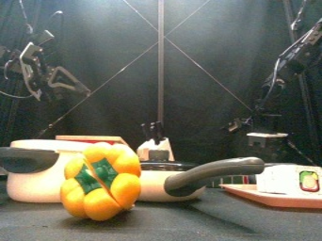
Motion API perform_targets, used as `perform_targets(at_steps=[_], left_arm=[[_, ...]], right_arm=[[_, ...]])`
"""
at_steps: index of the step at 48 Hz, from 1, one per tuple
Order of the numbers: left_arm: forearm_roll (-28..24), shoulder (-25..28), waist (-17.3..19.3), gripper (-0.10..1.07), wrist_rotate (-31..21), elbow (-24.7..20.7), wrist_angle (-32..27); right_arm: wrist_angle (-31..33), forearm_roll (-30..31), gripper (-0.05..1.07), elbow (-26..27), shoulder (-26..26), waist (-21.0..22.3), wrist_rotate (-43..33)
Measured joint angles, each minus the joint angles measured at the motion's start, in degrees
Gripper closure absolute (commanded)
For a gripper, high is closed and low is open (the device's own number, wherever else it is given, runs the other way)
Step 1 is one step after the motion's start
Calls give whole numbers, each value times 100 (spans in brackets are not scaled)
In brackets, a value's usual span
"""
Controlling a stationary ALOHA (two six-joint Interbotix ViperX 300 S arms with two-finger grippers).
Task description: Grab salmon sushi
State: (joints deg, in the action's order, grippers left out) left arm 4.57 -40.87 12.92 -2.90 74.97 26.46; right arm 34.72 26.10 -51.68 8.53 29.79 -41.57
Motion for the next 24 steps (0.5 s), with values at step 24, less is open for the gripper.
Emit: perform_targets(at_steps=[24], left_arm=[[0, 0, -9, 56, -9, 0, 0]], right_arm=[[694, -35, 28, 334, 422, -105, -26]])
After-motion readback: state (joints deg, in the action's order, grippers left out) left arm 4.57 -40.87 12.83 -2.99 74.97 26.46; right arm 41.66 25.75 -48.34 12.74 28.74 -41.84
